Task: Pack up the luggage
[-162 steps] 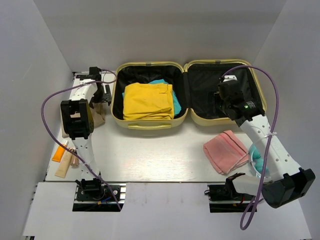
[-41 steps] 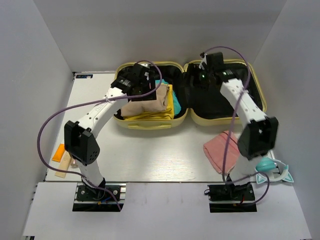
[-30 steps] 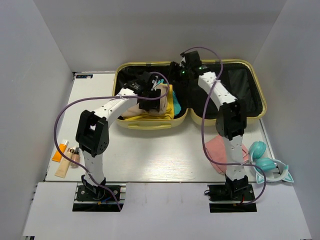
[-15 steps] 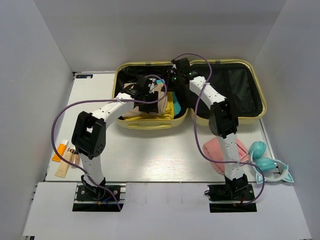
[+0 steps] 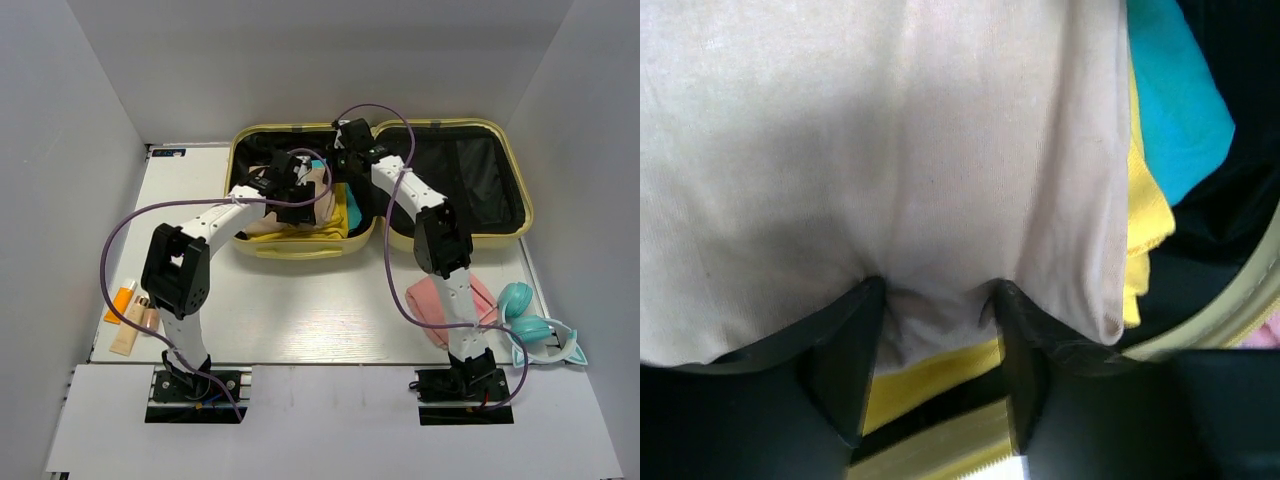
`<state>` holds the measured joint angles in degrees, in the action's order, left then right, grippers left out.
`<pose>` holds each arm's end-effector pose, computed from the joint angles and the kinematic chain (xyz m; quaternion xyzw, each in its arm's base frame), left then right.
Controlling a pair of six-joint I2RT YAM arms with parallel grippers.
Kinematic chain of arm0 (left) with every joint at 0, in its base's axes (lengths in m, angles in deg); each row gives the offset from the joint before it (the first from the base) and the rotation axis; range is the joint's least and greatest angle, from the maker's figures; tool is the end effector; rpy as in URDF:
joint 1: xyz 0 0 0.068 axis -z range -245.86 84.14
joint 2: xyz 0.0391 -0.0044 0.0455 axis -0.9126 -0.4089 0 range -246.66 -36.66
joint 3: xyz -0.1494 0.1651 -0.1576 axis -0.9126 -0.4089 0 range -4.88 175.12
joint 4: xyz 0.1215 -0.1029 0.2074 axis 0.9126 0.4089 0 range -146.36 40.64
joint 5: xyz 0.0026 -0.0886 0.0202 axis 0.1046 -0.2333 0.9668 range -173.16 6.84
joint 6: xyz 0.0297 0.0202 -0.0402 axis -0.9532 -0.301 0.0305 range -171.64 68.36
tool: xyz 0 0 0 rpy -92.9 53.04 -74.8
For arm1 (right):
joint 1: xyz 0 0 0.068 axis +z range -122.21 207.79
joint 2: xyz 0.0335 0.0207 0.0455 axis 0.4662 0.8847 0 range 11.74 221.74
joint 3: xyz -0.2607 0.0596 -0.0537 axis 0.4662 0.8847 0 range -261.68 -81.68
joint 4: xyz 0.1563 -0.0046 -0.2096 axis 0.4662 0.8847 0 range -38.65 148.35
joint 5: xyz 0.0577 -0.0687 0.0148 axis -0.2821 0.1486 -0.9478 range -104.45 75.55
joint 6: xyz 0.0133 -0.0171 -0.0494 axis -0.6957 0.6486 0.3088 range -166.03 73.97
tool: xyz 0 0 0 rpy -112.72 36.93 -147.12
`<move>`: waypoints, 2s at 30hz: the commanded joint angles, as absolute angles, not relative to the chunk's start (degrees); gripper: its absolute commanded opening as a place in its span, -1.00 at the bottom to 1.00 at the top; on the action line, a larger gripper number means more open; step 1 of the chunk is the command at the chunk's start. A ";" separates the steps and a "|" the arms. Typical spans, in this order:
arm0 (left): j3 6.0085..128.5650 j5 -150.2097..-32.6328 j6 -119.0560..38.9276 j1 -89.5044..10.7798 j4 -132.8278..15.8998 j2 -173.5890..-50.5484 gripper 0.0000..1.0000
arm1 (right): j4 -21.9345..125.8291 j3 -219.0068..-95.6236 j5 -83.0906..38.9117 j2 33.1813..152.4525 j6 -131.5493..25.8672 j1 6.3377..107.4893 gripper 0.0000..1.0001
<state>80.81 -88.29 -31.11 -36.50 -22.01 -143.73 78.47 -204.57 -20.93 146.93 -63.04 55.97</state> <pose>0.3551 -0.2034 0.2419 0.0867 0.9508 -0.1630 0.2489 0.4776 0.2604 0.2365 -0.1119 0.8961 0.2110 0.3741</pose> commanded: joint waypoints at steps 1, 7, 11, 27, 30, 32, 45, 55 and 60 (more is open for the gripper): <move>84.74 -90.90 -31.43 -36.59 -11.98 -143.45 0.31 | 79.56 -205.78 -11.11 144.47 -55.53 54.07 -0.20; 101.97 -84.66 -34.06 -36.86 -4.43 -143.80 1.00 | 84.65 -205.43 -9.97 130.93 -50.86 54.07 0.80; 109.46 -83.51 -33.37 -37.30 2.51 -142.22 1.00 | 91.51 -191.01 -5.41 116.73 -53.66 53.89 0.80; 65.96 -83.07 -26.15 -32.55 -0.92 -111.55 1.00 | 89.60 -127.66 11.54 78.88 -75.82 52.31 0.80; 65.17 -81.85 -26.42 -31.15 0.50 -108.66 1.00 | 84.67 -126.42 17.60 82.74 -75.03 51.69 0.80; 63.24 -81.67 -26.59 -30.53 0.59 -106.03 1.00 | 84.22 -126.68 21.23 87.38 -76.00 51.17 0.80; 62.70 -75.60 -26.24 -30.53 4.28 -101.26 1.00 | 63.48 -112.35 -17.34 87.68 -75.12 57.03 0.80; 59.28 -79.38 -22.91 -30.18 2.27 -103.72 1.00 | 60.24 -121.30 -25.07 93.55 -74.86 72.59 0.80; 56.65 -80.96 -21.67 -28.26 0.59 -104.43 1.00 | 62.59 -127.72 -29.48 92.08 -72.31 76.74 0.80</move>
